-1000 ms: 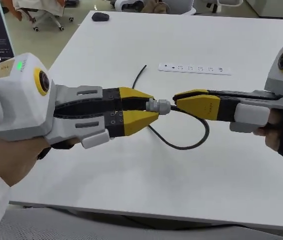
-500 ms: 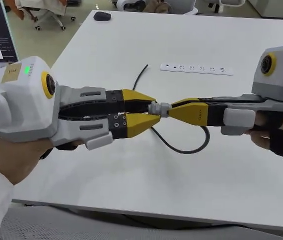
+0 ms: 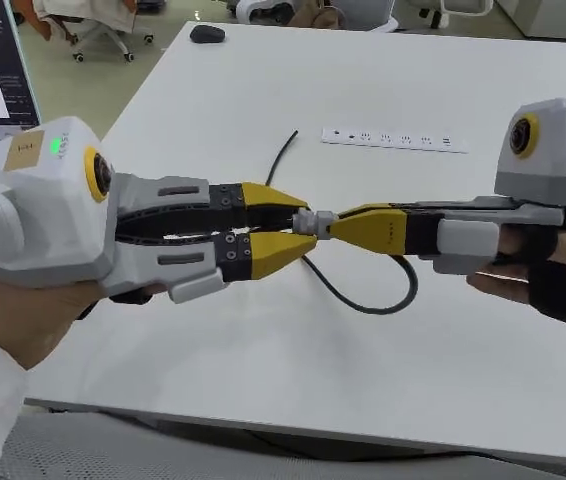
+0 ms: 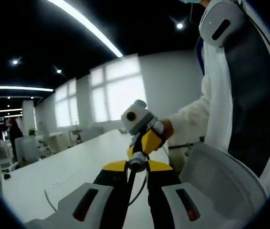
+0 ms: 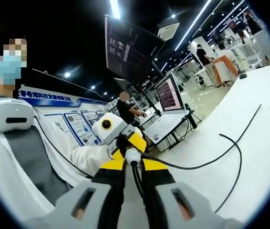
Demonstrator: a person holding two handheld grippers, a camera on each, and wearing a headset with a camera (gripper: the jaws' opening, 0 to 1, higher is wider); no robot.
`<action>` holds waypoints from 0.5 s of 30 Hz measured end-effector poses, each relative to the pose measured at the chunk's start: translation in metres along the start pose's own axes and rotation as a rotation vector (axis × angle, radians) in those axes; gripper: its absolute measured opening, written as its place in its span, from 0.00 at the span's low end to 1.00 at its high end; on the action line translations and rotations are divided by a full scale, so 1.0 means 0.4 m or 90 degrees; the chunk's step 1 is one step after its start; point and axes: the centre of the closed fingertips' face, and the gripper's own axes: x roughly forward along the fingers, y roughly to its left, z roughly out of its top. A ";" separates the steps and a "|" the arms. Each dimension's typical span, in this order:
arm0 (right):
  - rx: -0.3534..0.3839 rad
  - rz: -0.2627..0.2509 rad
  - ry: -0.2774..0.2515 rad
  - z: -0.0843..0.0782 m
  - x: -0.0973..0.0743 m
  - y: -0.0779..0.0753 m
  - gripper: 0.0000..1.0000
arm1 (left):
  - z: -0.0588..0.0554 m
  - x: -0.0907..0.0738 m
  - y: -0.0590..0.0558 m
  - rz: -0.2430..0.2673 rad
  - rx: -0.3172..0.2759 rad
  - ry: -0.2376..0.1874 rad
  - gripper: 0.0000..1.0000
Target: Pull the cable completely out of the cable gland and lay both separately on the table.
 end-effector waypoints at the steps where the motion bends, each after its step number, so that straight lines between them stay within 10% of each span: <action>1: -0.009 -0.005 0.003 -0.005 -0.001 -0.001 0.11 | -0.004 0.000 0.000 0.002 0.001 0.007 0.16; 10: -0.049 -0.037 0.021 -0.010 -0.006 -0.004 0.08 | -0.019 0.003 0.000 -0.016 -0.090 0.048 0.15; 15: -0.068 -0.034 0.016 -0.004 -0.022 -0.001 0.08 | -0.020 0.008 0.008 -0.008 -0.143 0.027 0.15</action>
